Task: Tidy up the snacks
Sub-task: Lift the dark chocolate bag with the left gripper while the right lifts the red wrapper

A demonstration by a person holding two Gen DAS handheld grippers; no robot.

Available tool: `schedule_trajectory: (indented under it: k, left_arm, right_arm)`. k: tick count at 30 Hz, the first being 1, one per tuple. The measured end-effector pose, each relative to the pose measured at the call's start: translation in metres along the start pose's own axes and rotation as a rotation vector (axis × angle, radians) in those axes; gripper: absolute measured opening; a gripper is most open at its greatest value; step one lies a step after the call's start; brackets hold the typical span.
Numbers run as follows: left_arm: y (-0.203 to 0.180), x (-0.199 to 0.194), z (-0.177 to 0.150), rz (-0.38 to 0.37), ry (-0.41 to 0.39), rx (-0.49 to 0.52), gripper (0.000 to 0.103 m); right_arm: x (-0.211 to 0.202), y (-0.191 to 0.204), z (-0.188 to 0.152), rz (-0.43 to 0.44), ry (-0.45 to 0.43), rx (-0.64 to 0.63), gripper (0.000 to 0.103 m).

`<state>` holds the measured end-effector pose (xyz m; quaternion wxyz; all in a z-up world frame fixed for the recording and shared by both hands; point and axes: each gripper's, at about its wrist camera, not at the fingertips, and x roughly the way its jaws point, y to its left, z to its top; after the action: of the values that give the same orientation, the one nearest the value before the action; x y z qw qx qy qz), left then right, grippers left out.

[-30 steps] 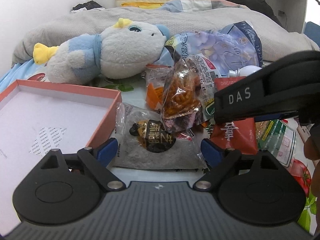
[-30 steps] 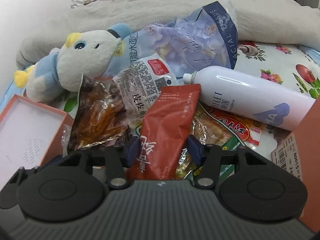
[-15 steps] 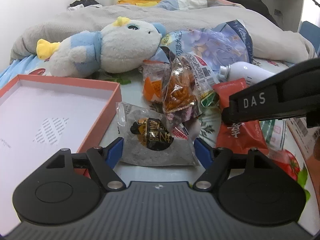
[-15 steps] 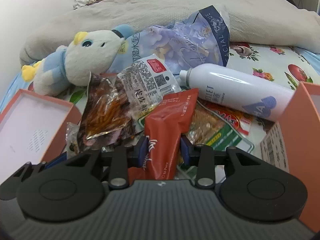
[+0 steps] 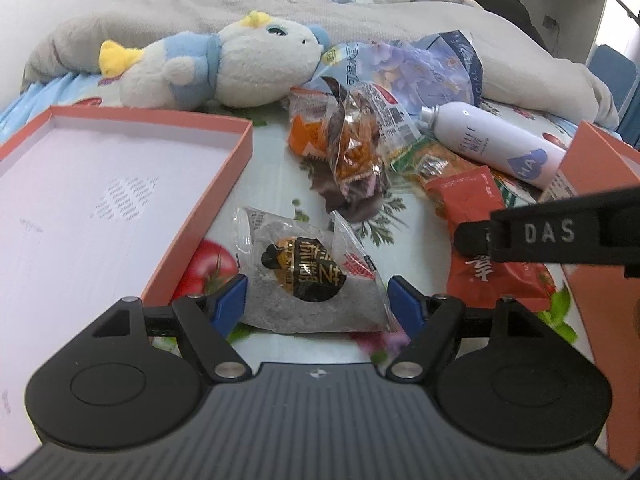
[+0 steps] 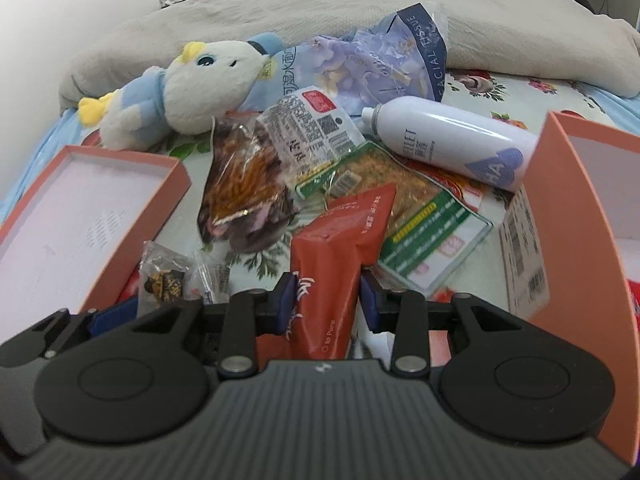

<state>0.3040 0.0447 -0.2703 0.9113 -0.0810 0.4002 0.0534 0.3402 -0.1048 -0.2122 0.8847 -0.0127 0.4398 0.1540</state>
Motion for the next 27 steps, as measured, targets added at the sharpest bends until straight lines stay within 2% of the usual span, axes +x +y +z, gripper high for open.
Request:
schedule_trajectory:
  k: [11,13,27]
  left_arm:
    - [0.010,-0.043,-0.025,-0.054,0.069,-0.064,0.079]
    - [0.009,-0.048,-0.030,-0.059,0.080,-0.064,0.079]
    - [0.017,-0.099,-0.042,-0.059,0.079,-0.098,0.078]
  right_arm:
    - [-0.042,-0.008,-0.041,0.046,0.041,0.077,0.035]
    - [-0.053,-0.005,-0.044,0.047,0.027,0.080,0.033]
    - [-0.087,-0.004,-0.068,0.055,0.051,0.104,0.029]
